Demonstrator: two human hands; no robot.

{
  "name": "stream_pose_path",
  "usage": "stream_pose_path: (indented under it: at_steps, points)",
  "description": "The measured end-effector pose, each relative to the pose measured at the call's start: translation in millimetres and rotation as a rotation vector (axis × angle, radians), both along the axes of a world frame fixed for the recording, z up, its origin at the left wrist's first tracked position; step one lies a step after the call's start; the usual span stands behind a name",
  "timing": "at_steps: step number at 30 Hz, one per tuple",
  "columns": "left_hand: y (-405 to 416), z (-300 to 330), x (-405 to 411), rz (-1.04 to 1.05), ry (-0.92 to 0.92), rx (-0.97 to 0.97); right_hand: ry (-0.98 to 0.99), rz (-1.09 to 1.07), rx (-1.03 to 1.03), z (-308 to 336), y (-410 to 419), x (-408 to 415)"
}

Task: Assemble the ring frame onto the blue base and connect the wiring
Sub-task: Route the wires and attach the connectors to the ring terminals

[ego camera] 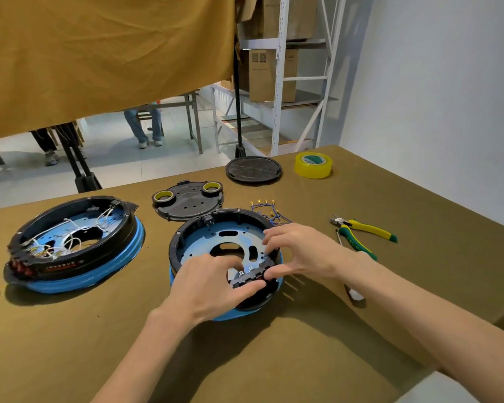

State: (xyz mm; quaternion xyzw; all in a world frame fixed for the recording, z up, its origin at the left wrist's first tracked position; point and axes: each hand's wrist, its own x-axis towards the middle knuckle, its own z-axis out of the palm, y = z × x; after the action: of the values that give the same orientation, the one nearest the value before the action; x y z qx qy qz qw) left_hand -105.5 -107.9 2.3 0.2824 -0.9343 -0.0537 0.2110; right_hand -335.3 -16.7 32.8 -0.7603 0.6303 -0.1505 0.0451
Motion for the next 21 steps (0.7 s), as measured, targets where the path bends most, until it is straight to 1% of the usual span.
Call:
stream_pose_path:
  at_steps: [3,8,15,21]
  points:
    - [2.3,-4.9,-1.3,0.009,0.018,-0.022,-0.012,0.024,-0.001,1.2,-5.5,-4.0]
    - [3.5,-6.0,-0.7,-0.006,0.046,-0.044,-0.116,0.037,-0.023,-7.2,-3.6,-3.8]
    - [4.9,-0.8,-0.4,0.010,0.062,-0.014,-0.086,0.057,-0.032,-5.8,-7.6,-5.8]
    - [2.4,4.5,-3.3,0.023,-0.034,0.054,-0.077,0.063,-0.027,-9.0,-8.2,-5.0]
